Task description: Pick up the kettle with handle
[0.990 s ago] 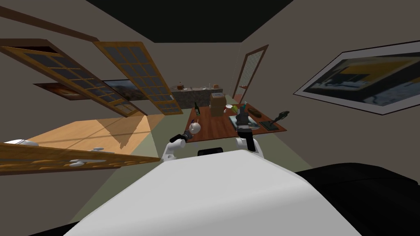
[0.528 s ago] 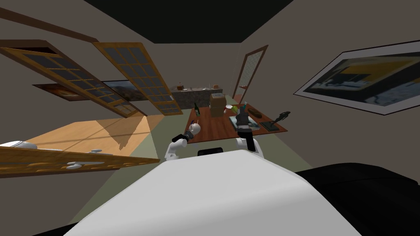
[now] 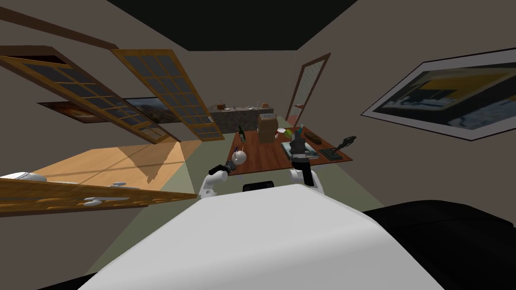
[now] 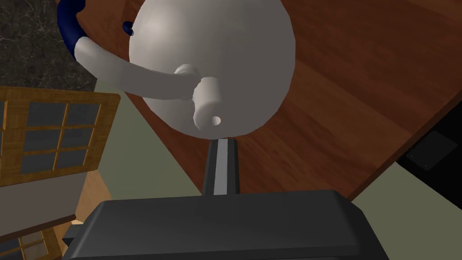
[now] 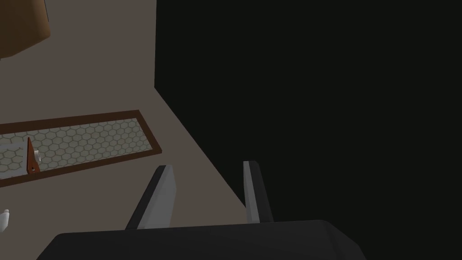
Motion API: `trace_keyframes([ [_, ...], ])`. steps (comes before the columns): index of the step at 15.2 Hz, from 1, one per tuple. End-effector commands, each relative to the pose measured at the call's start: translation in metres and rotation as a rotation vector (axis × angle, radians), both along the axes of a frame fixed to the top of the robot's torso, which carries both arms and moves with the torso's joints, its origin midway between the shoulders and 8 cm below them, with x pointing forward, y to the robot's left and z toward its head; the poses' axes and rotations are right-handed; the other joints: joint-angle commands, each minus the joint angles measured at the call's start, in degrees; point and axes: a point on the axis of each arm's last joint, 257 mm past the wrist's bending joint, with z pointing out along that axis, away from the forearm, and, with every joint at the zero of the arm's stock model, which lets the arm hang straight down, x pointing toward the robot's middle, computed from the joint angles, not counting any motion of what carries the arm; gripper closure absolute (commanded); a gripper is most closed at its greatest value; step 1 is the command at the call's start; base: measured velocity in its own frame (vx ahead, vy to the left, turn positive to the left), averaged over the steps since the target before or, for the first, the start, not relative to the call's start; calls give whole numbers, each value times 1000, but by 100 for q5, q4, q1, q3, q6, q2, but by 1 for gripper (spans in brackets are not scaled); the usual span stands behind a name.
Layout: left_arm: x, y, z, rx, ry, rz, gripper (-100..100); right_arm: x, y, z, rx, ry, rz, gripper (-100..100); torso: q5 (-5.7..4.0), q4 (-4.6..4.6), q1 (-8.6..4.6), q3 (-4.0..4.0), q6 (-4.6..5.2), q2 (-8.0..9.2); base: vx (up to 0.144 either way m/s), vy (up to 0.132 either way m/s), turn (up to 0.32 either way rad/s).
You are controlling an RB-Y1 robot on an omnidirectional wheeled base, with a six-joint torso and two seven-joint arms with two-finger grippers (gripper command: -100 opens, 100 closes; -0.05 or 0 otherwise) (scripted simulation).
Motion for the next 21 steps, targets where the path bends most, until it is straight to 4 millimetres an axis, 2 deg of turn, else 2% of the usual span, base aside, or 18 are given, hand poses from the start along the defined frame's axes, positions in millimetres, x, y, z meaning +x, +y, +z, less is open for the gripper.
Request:
trace_keyframes([
  [1,1,11,-2,34,-5,-8,-100,0,0,0,0,0,0,0,0,0,0,0,0,0,-35,25,-16],
  [7,12,32,-9,99,-30,-27,-100,0,0,0,0,0,0,0,5,-2,20,-7,0,-12,-13,52,-16],
  [13,24,37,-16,120,-61,-36,-100,0,0,0,0,0,0,0,5,-3,19,-9,0,-15,0,55,-17],
  [16,28,28,-20,104,-74,-35,-100,0,0,0,0,0,0,0,5,-4,19,-9,0,-16,-2,57,-16],
  [21,35,-12,-25,17,-93,-23,-100,0,0,0,0,0,0,0,4,-3,9,-9,1,-15,-3,41,-11],
])
